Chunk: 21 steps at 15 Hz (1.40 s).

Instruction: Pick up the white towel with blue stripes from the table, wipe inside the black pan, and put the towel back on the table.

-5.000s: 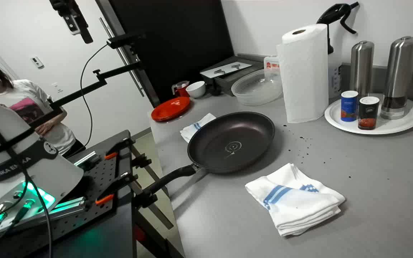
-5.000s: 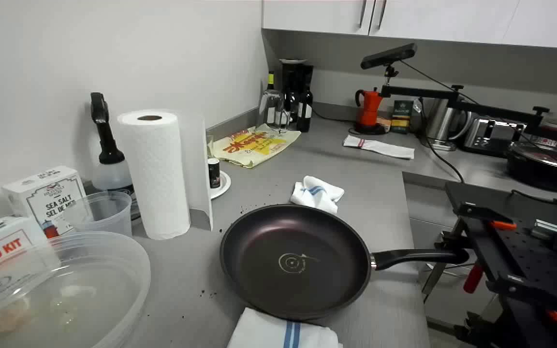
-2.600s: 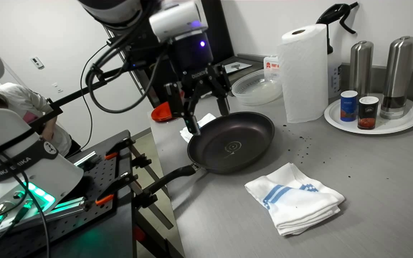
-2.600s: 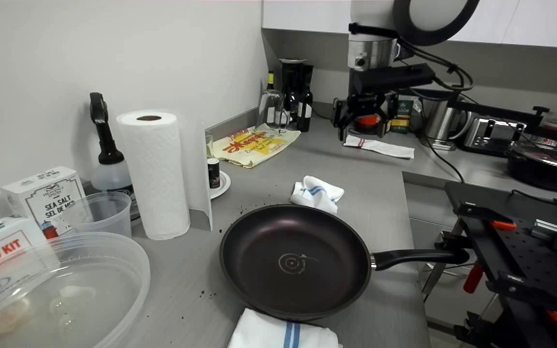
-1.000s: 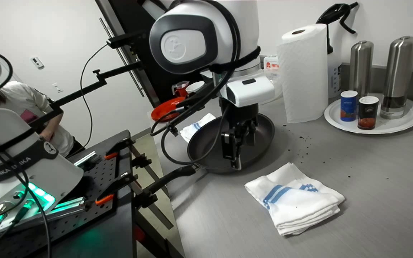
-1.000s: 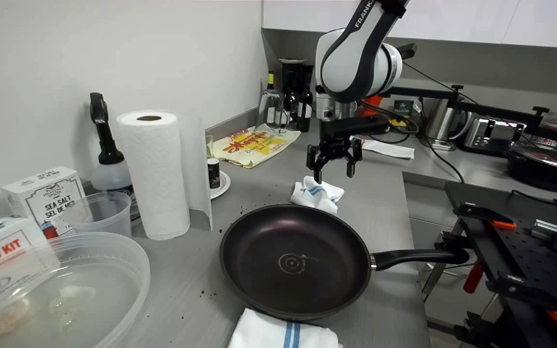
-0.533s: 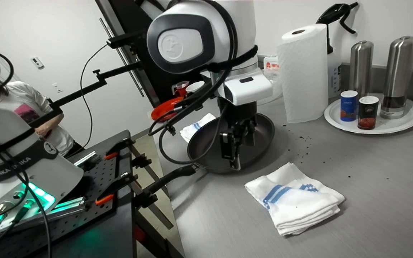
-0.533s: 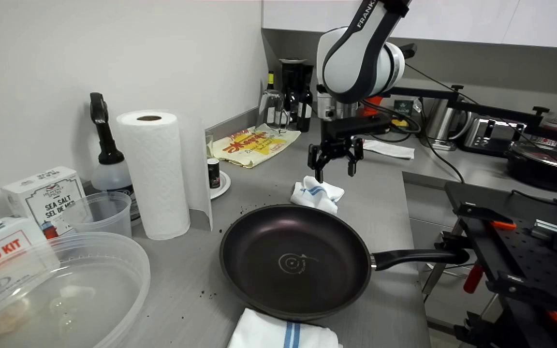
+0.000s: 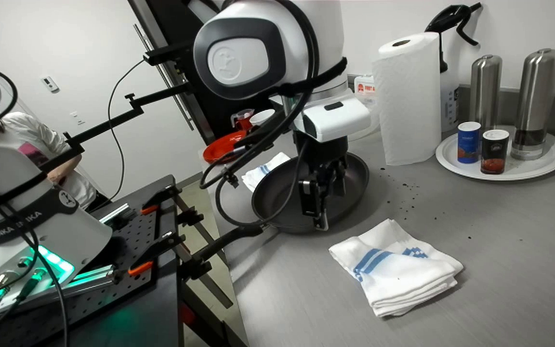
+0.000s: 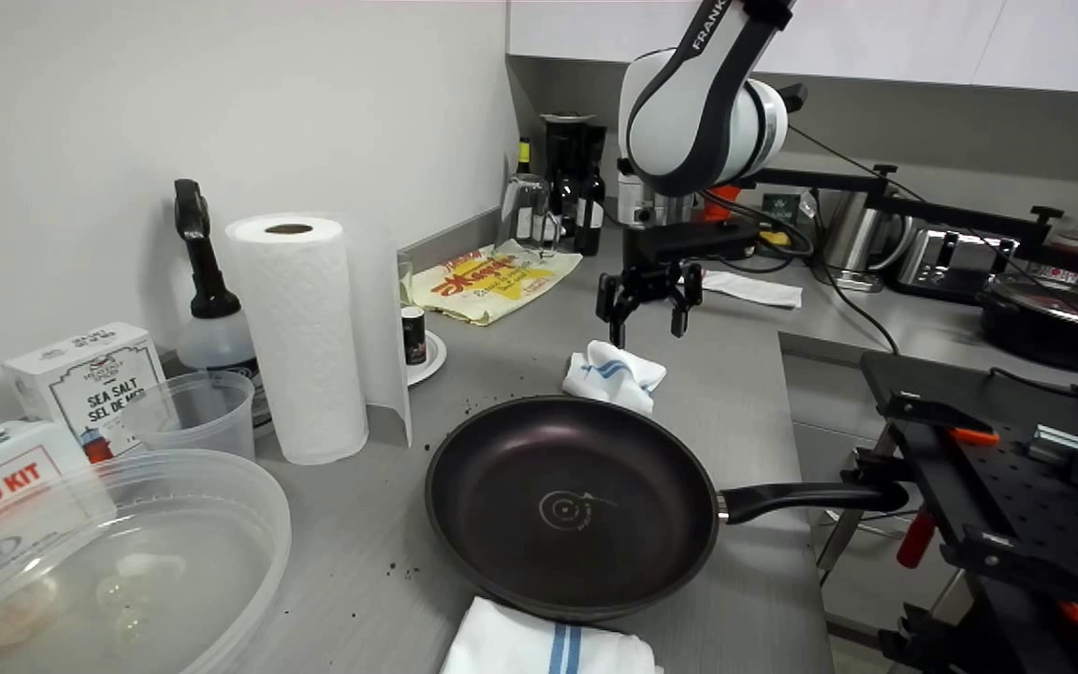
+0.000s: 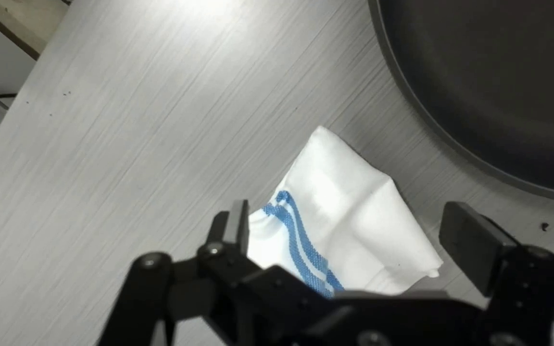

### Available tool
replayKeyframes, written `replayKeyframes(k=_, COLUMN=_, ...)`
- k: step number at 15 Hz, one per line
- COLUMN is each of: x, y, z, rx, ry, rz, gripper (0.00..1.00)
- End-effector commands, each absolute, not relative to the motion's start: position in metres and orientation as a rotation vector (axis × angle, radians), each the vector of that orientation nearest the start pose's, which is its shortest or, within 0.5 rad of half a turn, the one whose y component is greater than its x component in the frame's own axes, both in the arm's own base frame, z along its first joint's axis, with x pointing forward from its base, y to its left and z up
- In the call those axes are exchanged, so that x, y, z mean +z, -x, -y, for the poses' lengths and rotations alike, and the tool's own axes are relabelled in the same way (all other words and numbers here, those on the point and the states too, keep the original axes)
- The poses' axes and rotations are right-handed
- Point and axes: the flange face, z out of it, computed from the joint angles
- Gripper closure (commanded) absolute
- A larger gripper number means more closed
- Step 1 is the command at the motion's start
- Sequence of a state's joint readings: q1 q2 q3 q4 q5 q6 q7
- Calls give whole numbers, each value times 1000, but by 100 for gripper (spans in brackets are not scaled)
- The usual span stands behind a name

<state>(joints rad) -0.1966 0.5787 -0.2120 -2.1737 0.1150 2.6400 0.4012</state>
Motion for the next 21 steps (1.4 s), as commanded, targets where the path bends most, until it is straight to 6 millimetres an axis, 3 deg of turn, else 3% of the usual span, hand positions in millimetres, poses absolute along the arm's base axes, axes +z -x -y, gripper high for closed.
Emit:
replayKeyframes(k=1, x=110, y=-491, z=244, rx=144, ry=2871, rz=-1330, gripper=0)
replayKeyframes(k=9, x=76, y=-502, z=270, rx=143, ry=2804, rz=-1291, gripper=0)
replayKeyframes(k=21, x=12, y=-537, z=282, rx=179, ry=2797, rz=-1355, gripper=0)
